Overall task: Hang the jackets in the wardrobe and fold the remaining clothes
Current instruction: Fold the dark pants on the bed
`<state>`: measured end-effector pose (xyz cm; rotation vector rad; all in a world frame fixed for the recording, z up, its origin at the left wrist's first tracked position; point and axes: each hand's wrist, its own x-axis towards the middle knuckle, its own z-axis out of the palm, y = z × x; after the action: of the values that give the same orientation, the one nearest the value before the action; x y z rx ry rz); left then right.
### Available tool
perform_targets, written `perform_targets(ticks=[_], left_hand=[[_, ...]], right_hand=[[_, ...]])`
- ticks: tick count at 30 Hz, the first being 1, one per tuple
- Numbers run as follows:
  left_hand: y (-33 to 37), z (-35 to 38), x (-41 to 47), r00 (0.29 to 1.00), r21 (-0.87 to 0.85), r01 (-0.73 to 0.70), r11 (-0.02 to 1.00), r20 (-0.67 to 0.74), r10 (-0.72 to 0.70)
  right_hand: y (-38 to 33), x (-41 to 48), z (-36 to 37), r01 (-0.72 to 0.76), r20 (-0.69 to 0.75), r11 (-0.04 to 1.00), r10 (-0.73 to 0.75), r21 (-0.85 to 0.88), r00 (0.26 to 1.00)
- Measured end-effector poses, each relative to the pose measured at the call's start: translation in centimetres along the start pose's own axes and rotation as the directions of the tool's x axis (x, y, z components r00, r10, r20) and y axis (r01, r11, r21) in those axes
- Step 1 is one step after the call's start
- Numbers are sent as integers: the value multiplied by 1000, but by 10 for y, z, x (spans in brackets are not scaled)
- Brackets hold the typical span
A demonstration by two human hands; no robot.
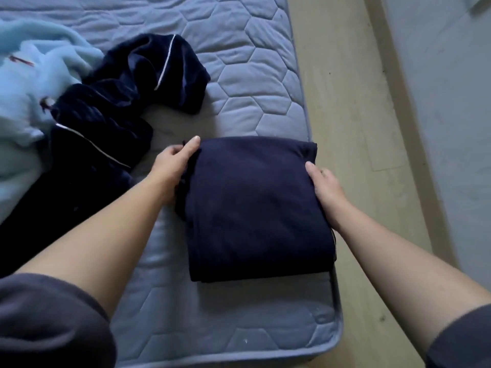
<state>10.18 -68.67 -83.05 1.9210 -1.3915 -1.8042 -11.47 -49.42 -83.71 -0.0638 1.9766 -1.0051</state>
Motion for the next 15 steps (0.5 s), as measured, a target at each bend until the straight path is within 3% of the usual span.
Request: perform_targets(ticks=[1,3,5,7,9,12,15], left_hand=[[-5,-9,-13,979,-62,142,988,159,-130],[-27,-22,-42,857,-6,349,937,408,-316],[-53,-25,-71,775,51,381,923,526,-349],[-64,-19,-95,810,27,333,943,503,-301],[-58,-13,-111,874,-20,300,954,406,-267],[-30,-13,-148,874,-39,318,947,400,-277],[16,-21,-212,860,65,286,956,423,-286]], right_hand=[[5,-15,-10,-78,112,995,69,70,991],[18,-42,-26,-212,326,974,176,79,929],[28,-64,-33,-284,483,958,228,44,845],[33,-79,-33,-295,511,954,223,62,830],[34,-93,-32,-261,442,958,184,120,878],[24,-135,-46,-248,379,946,154,211,912],[-5,-204,-84,-315,372,923,218,222,902]])
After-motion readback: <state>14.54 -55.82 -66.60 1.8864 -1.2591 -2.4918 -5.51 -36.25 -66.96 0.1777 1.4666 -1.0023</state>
